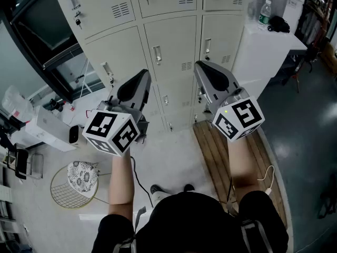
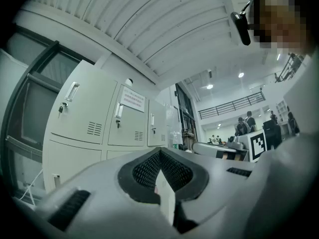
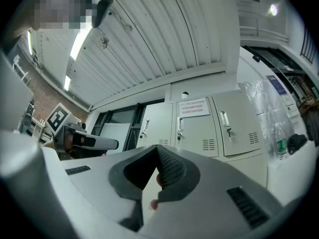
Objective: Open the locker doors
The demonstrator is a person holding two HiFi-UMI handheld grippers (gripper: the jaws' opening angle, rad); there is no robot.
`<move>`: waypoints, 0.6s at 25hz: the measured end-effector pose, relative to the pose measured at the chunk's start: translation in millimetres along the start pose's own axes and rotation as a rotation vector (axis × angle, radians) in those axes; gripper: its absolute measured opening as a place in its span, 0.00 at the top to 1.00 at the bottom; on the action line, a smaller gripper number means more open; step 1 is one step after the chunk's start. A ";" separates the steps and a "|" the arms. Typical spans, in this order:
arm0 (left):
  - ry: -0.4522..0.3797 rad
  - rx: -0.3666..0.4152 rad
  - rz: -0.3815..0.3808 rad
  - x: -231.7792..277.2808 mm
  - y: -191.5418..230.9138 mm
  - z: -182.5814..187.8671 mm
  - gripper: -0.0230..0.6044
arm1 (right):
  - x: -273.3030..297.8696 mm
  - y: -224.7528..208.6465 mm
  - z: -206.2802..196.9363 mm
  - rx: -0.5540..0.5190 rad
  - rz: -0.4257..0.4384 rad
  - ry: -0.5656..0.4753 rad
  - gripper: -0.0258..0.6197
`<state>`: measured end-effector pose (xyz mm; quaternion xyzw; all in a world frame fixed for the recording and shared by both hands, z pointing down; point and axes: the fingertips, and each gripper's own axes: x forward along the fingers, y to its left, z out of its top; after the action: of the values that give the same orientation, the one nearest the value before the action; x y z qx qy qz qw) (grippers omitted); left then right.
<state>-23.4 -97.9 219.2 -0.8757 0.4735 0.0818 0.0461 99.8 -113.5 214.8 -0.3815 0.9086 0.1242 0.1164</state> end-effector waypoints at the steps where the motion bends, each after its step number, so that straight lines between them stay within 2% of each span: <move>1: 0.000 0.000 0.001 -0.1 -1.2 0.3 0.94 | -0.8 0.3 0.7 -0.002 0.005 0.000 0.96; 15: 0.008 0.008 0.012 0.1 -22.3 1.5 0.94 | -13.1 3.2 5.5 0.004 0.042 0.000 0.96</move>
<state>-4.8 -85.5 217.8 -0.8730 0.4792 0.0769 0.0473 107.1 -100.9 214.0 -0.3620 0.9167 0.1250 0.1143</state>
